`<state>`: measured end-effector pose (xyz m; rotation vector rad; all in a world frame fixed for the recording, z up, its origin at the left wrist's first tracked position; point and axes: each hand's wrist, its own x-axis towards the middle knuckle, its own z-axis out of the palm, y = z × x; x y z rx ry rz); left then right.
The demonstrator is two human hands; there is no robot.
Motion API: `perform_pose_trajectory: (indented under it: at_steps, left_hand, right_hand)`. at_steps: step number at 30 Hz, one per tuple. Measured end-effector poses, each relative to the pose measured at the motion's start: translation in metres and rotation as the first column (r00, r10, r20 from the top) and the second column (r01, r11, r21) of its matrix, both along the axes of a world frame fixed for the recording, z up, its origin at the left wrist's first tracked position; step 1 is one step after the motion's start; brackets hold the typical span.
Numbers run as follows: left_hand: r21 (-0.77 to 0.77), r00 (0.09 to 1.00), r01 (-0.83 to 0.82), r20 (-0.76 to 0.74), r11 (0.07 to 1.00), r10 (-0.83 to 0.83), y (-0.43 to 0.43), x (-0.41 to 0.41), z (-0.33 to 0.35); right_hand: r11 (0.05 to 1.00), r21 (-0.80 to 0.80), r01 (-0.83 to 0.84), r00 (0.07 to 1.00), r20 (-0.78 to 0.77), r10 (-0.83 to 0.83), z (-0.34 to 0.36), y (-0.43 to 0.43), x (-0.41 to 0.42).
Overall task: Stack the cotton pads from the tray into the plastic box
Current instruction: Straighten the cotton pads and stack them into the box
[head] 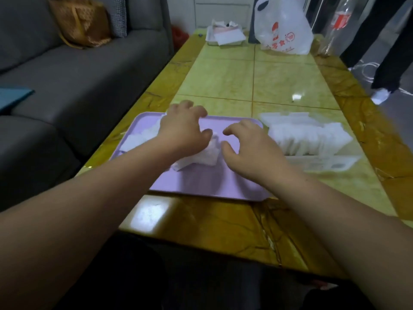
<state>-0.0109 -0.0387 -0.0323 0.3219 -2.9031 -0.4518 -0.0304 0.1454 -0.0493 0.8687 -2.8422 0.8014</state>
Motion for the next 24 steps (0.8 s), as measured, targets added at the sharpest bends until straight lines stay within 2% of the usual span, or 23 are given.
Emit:
perform_pose_trajectory:
  at_steps: [3, 6, 13, 17, 19, 21, 24]
  left_hand:
    - [-0.028, 0.97, -0.154, 0.184, 0.988, 0.157, -0.032, 0.011, -0.012]
    - [0.019, 0.959, -0.115, 0.264, 0.993, 0.106, -0.045, 0.014, -0.033]
    - [0.021, 0.977, 0.099, 0.186, 0.995, -0.101, -0.019, 0.011, -0.036]
    - [0.106, 0.982, 0.18, 0.045, 0.978, -0.186, -0.014, 0.01, -0.036]
    - [0.075, 0.984, 0.18, -0.029, 0.981, -0.178, -0.012, 0.008, -0.031]
    - [0.026, 0.982, 0.186, -0.019, 0.982, -0.186, -0.004, 0.011, -0.025]
    - [0.061, 0.972, 0.223, 0.053, 0.973, -0.227, 0.007, 0.012, -0.024]
  right_hand:
    - [0.992, 0.073, -0.105, 0.987, 0.132, 0.095, -0.019, -0.015, 0.004]
    - [0.985, 0.081, -0.155, 0.98, 0.141, 0.143, -0.027, -0.028, 0.002]
    - [0.97, 0.101, -0.222, 0.972, 0.096, 0.213, -0.027, -0.027, 0.002]
    - [0.989, 0.063, -0.136, 0.985, 0.116, 0.129, -0.022, -0.012, -0.001]
    - [0.997, -0.019, -0.076, 0.986, 0.149, 0.078, -0.021, -0.005, -0.005]
    - [0.993, -0.117, -0.026, 0.981, 0.187, 0.047, -0.02, 0.0, -0.006]
    - [0.99, -0.142, 0.019, 0.965, 0.261, 0.019, -0.023, 0.006, -0.008]
